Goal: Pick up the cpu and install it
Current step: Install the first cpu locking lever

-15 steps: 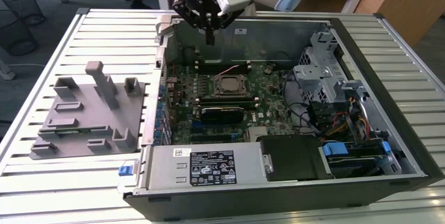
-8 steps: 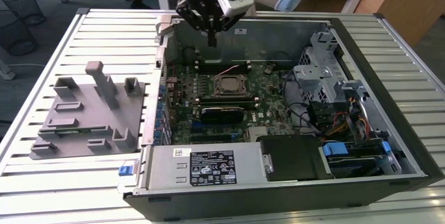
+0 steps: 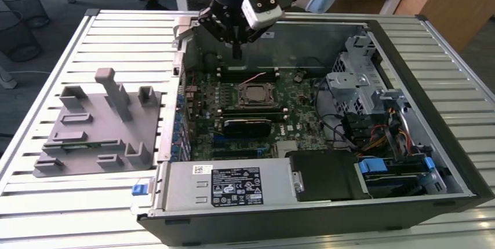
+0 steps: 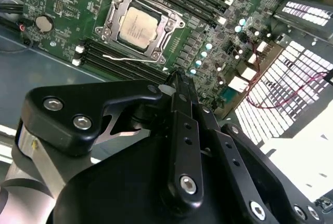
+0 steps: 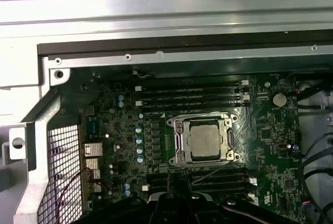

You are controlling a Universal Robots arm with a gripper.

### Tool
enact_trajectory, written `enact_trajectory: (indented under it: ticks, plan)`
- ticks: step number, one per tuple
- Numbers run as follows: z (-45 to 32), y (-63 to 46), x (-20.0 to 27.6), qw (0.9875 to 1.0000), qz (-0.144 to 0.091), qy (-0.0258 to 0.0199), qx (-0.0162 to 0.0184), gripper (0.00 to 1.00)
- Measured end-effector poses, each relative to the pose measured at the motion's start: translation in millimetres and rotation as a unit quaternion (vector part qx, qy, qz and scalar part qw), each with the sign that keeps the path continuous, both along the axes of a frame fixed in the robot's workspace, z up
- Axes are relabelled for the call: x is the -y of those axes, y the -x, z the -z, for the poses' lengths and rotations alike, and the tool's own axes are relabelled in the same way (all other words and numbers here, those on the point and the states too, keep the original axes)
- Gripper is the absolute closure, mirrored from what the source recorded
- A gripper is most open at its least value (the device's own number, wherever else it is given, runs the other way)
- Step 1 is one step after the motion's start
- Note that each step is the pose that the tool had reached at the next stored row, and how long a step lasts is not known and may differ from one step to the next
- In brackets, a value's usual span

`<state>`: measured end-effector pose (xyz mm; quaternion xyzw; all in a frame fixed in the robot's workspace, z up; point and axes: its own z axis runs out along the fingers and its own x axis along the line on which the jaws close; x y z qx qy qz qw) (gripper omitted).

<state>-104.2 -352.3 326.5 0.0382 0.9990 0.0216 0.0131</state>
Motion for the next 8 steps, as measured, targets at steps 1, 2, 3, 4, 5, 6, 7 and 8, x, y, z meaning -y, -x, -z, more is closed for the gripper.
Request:
enact_trajectory:
  ticks: [1,2,3,4,5,6,7,8]
  plan:
    - [0.3,-0.1,-0.2,1.0,0.0,0.0,0.0,0.89]
    - [2.5,-0.3,-2.4,1.0,0.0,-0.0001,0.0,0.89]
    - [4.1,-0.8,-4.6,1.0,0.0,0.0,-0.0001,0.89]
    - [6.0,-1.3,-6.6,1.0,0.0,0.0001,0.0,0.89]
    - [7.9,-1.7,-8.6,1.0,0.0,0.0,0.0,0.89]
    - [9.5,-2.1,-10.2,1.0,0.0,-0.0001,0.0,0.89]
    - [10.0,-2.2,-10.4,1.0,0.0,0.0,0.0,0.89]
    - [10.0,-2.2,-10.4,1.0,0.0,-0.0001,0.0,0.89]
